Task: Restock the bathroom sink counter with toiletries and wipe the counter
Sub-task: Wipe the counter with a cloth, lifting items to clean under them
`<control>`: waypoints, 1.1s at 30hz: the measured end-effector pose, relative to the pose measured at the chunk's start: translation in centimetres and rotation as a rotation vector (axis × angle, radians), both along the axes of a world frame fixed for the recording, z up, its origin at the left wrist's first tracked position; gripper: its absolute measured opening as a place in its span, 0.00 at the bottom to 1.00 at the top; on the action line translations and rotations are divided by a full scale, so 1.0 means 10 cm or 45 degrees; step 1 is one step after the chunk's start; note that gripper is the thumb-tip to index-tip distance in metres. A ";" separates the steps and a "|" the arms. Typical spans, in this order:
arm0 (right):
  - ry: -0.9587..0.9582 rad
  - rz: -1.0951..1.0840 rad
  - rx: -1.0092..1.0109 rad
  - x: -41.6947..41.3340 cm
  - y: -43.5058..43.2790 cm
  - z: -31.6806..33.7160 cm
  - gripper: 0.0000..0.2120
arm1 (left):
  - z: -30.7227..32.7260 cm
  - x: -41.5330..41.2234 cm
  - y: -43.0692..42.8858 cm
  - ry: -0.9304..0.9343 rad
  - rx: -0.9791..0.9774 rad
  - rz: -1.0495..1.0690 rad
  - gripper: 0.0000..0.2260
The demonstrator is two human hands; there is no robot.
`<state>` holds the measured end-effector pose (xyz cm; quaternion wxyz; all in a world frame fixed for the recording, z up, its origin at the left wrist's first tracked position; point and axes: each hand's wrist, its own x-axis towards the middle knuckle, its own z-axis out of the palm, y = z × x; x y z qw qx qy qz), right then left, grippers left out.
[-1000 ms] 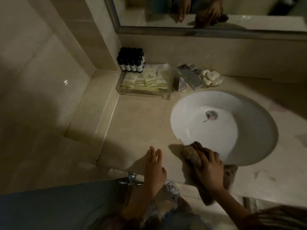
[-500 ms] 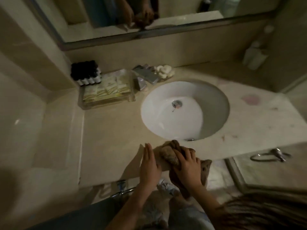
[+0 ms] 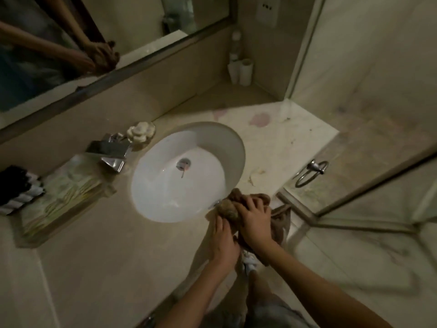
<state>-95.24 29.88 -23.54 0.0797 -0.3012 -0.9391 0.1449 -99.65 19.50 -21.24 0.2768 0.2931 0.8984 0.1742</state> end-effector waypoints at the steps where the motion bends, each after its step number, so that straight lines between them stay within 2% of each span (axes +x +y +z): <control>1: 0.028 0.030 -0.027 -0.08 -0.05 0.00 0.16 | 0.02 -0.03 -0.02 0.009 -0.006 0.017 0.32; 6: 0.120 0.219 -0.159 -0.35 0.03 -0.05 0.16 | 0.05 -0.12 -0.11 0.126 -0.058 0.127 0.30; 9: 0.156 0.276 -0.104 -0.26 0.36 -0.10 0.16 | 0.07 -0.11 0.15 0.140 -0.024 0.062 0.29; 13: 0.111 0.104 -0.077 -0.12 1.13 -0.10 0.18 | 0.14 -0.20 0.77 0.074 -0.019 -0.133 0.30; 17: 0.011 -0.140 -0.087 -0.06 2.15 -0.02 0.18 | 0.10 -0.40 1.39 0.058 0.082 -0.168 0.33; 23: -0.016 -0.620 -0.202 0.00 3.33 0.07 0.19 | -0.22 -0.68 1.60 0.146 -0.148 -0.330 0.30; 26: 0.019 -0.841 -0.262 -0.10 3.44 0.10 0.22 | -0.27 -0.68 1.52 0.222 -0.176 -0.397 0.29; 28: 0.020 -0.875 -0.255 -0.18 3.34 0.12 0.21 | -0.28 -0.67 1.43 0.230 -0.150 -0.430 0.32; 30: 0.032 -0.803 -0.253 -0.23 3.18 0.13 0.21 | -0.28 -0.66 1.34 0.226 -0.122 -0.458 0.34; 33: -0.031 -0.571 -0.211 -0.30 2.79 0.11 0.24 | -0.29 -0.64 1.19 0.173 -0.112 -0.384 0.29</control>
